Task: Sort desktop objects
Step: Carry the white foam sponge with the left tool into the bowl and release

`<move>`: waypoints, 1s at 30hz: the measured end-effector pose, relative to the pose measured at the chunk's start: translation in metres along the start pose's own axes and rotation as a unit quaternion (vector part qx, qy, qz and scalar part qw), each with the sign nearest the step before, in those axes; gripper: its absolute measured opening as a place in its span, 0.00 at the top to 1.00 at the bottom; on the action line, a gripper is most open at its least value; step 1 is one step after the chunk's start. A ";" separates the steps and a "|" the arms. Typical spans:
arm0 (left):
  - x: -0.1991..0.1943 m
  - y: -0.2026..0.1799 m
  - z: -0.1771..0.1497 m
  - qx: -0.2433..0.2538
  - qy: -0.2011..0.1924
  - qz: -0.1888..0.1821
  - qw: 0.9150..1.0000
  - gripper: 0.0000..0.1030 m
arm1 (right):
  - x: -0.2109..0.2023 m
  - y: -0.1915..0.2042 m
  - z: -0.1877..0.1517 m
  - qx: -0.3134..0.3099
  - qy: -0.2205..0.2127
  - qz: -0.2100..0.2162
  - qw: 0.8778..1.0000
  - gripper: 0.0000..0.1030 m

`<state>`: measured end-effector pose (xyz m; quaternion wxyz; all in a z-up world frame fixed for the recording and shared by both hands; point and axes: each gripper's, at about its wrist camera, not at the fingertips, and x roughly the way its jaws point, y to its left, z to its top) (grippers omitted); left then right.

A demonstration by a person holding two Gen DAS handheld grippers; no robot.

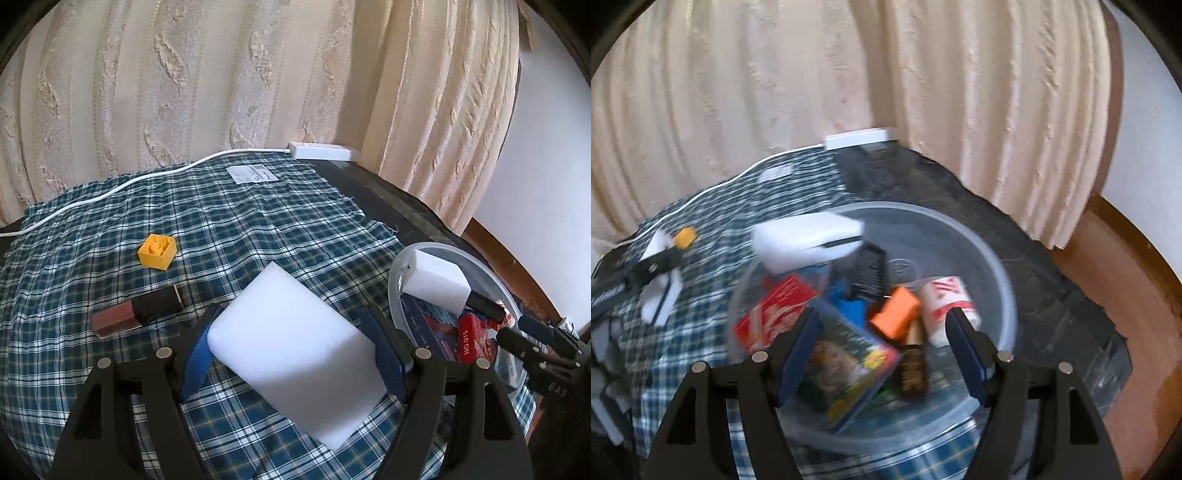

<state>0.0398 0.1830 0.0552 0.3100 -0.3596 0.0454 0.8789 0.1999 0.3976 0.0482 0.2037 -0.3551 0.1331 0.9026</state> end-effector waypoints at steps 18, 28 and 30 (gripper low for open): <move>0.003 -0.015 -0.007 0.008 0.021 -0.025 0.999 0.23 | -0.005 0.043 -0.020 -0.125 0.000 0.032 0.992 0.23; -0.003 -0.051 -0.005 0.043 0.019 -0.055 0.997 0.23 | 0.012 -0.011 -0.003 -0.036 0.003 0.002 0.999 0.23; -0.003 -0.060 -0.003 0.052 0.020 -0.064 0.996 0.23 | 0.012 -0.019 -0.003 -0.015 0.003 0.021 1.000 0.23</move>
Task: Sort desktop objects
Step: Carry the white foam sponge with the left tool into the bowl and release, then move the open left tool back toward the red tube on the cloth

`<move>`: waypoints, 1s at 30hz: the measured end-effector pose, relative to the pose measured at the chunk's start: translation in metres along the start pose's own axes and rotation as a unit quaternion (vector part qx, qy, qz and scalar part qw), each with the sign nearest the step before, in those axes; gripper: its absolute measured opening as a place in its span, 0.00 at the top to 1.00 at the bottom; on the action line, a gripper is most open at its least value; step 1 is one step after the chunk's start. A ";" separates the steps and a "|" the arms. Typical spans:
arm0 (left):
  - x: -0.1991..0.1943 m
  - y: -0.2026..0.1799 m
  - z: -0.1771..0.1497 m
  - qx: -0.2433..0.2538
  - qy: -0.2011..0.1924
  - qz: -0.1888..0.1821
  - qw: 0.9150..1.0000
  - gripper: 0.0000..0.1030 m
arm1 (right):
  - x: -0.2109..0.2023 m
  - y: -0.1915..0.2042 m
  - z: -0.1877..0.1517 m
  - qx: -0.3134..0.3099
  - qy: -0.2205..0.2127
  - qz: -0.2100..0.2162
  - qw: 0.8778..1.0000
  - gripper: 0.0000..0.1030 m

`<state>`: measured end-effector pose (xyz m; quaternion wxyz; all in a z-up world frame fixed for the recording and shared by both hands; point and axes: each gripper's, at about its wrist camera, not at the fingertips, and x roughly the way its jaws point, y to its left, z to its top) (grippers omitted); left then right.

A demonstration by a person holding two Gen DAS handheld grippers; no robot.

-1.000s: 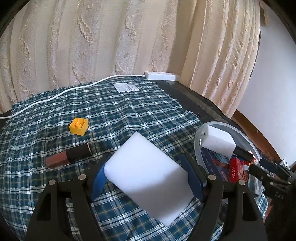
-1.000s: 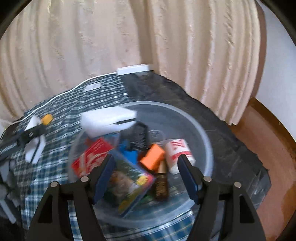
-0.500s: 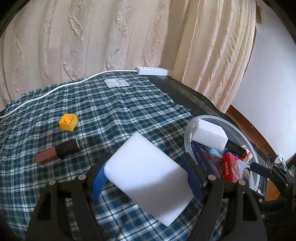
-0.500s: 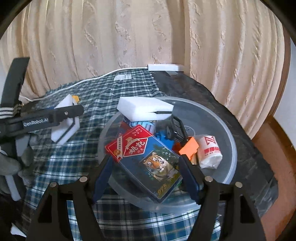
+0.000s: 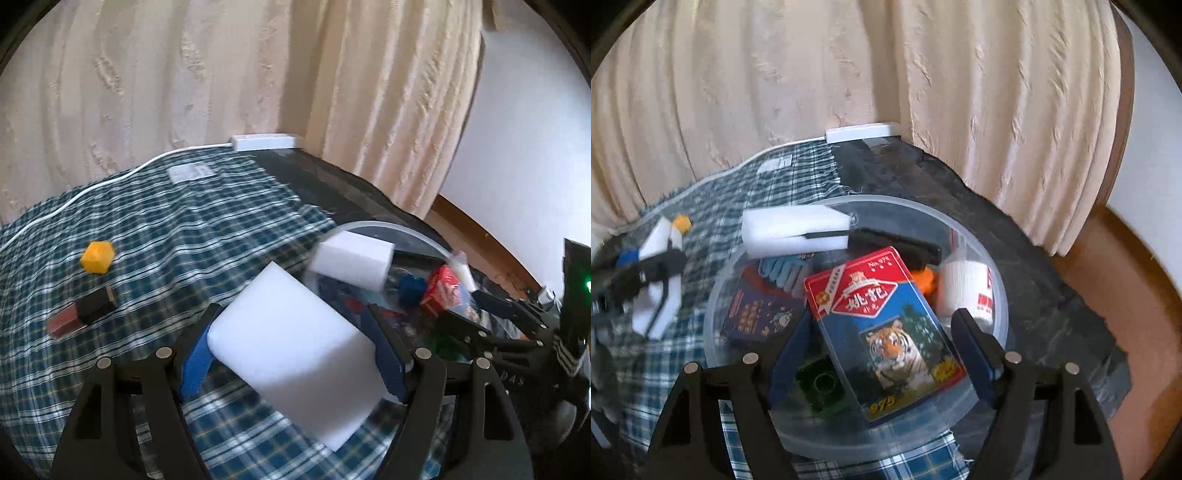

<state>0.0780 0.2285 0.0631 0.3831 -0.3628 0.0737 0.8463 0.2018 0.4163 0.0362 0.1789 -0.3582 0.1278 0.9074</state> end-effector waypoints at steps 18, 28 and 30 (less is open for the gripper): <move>0.020 -0.054 0.015 0.017 0.005 -0.108 0.994 0.18 | -0.037 -0.044 0.011 0.094 -0.069 0.012 0.993 0.22; 0.021 -0.056 0.016 -0.007 -0.007 -0.182 0.983 0.00 | -0.038 -0.043 0.008 0.094 -0.069 0.019 0.993 0.22; 0.018 -0.054 0.018 -0.013 -0.022 -0.184 0.983 0.00 | -0.040 -0.040 0.007 0.090 -0.073 0.029 0.993 0.22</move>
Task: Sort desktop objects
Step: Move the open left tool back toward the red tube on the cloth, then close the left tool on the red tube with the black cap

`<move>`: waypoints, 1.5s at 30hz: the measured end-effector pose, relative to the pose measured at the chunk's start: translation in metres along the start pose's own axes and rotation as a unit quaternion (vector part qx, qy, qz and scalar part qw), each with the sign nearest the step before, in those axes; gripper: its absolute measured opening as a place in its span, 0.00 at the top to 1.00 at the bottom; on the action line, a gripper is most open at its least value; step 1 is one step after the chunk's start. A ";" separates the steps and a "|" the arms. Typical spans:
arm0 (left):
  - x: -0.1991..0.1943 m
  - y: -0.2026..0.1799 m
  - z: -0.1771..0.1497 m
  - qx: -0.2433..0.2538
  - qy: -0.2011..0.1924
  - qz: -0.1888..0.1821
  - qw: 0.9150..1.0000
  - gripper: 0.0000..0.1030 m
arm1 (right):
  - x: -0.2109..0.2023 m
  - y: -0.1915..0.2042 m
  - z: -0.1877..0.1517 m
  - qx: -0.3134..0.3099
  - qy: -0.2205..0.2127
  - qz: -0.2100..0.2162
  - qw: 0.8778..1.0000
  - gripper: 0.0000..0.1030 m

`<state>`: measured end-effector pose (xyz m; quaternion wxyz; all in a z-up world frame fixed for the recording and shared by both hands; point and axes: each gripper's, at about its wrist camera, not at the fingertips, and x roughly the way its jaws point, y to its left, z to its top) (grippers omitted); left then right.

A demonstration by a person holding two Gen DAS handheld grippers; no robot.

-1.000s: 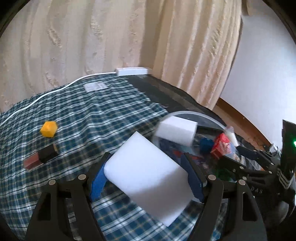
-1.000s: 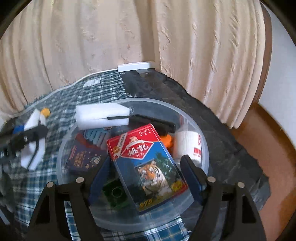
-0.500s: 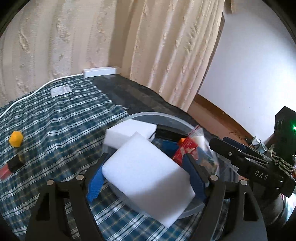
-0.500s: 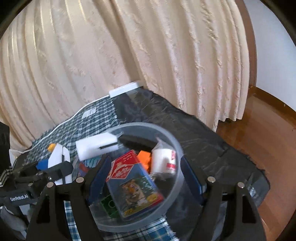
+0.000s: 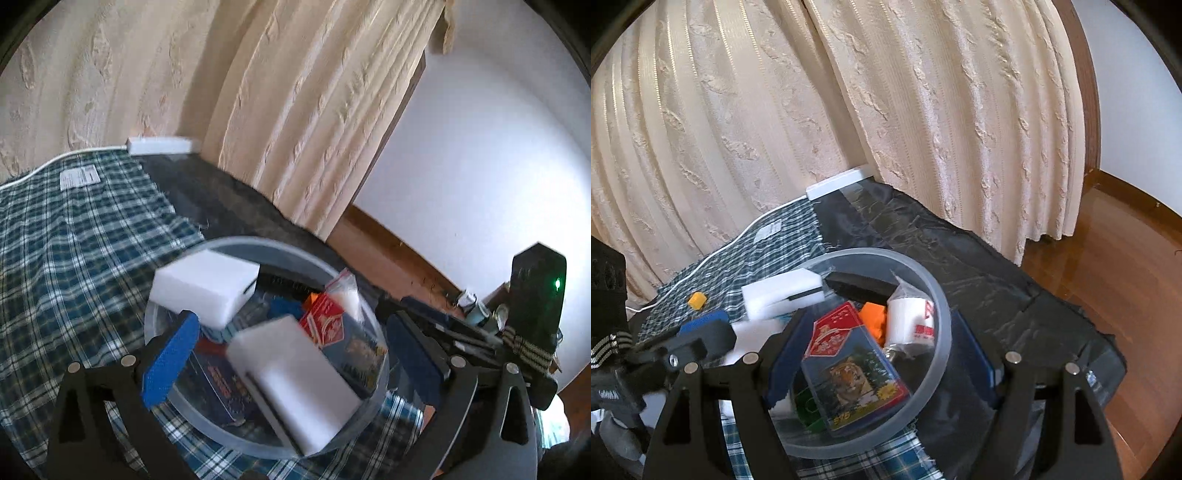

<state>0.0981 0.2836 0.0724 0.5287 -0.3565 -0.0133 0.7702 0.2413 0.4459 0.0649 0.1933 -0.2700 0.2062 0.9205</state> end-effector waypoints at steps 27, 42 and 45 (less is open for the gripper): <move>-0.058 0.091 -0.002 -0.064 -0.009 0.177 0.982 0.00 | -0.004 0.093 -0.010 -0.070 0.011 0.091 0.993 0.22; -0.114 0.176 -0.004 -0.099 -0.005 0.211 0.972 0.17 | 0.009 0.157 -0.022 -0.115 0.031 0.147 0.982 0.22; -0.114 0.187 -0.005 -0.080 0.008 0.226 0.971 0.17 | 0.014 0.166 -0.025 -0.121 0.036 0.153 0.980 0.22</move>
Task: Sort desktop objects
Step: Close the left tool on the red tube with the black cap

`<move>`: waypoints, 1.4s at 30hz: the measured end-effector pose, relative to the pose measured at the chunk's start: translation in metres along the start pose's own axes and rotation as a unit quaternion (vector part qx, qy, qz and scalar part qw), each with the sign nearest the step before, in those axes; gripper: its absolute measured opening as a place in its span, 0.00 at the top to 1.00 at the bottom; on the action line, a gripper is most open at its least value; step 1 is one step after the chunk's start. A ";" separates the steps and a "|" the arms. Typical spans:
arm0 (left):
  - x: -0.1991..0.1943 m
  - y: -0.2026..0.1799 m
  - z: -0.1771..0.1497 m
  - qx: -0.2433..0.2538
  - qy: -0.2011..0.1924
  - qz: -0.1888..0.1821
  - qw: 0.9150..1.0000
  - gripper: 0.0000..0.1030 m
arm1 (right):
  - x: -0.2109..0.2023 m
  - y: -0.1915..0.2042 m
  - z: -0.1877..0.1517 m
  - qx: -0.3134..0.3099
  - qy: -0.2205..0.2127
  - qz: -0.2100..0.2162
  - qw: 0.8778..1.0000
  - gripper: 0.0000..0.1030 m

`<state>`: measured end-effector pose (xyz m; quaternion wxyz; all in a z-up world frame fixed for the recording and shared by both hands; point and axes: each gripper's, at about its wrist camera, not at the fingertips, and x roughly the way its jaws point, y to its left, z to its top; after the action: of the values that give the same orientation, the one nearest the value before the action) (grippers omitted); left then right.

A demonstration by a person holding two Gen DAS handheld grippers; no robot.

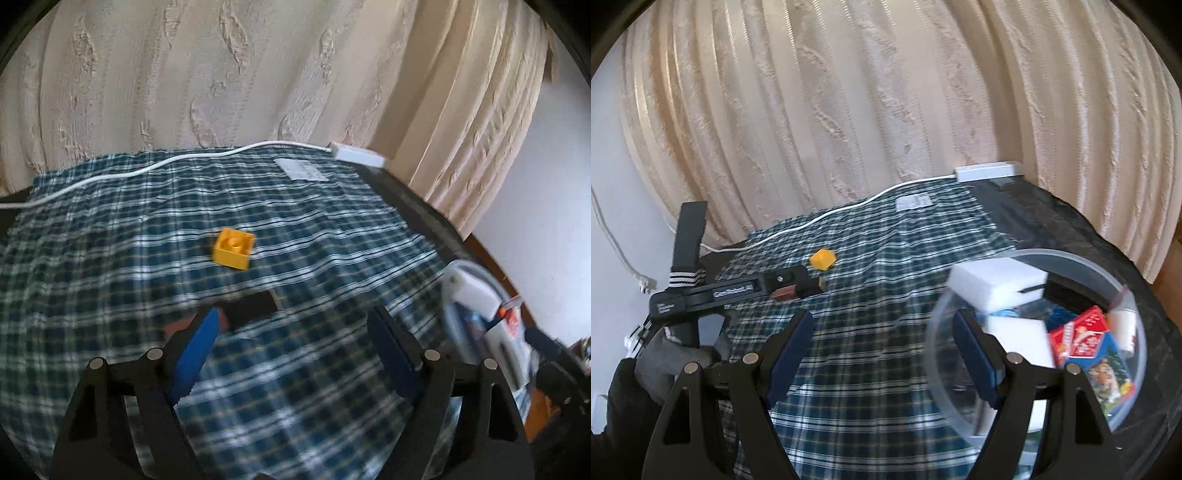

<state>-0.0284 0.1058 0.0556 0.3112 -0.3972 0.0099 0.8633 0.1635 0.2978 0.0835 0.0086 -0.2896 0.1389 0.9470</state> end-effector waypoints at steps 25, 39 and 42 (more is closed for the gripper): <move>0.040 0.024 -0.006 0.078 0.047 0.049 0.995 0.51 | 0.059 0.033 0.005 0.000 0.050 0.039 0.998 0.22; 0.045 0.023 -0.010 0.076 0.055 0.053 0.994 0.69 | 0.103 0.038 0.022 0.034 0.082 0.030 0.996 0.22; 0.044 0.025 -0.011 0.070 0.051 0.057 0.995 0.74 | 0.112 0.038 0.025 0.043 0.089 0.030 0.995 0.22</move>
<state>-0.0562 0.1054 0.0120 0.2873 -0.4165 0.1092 0.8556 0.0526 0.2610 0.0517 -0.0195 -0.3674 0.1884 0.9106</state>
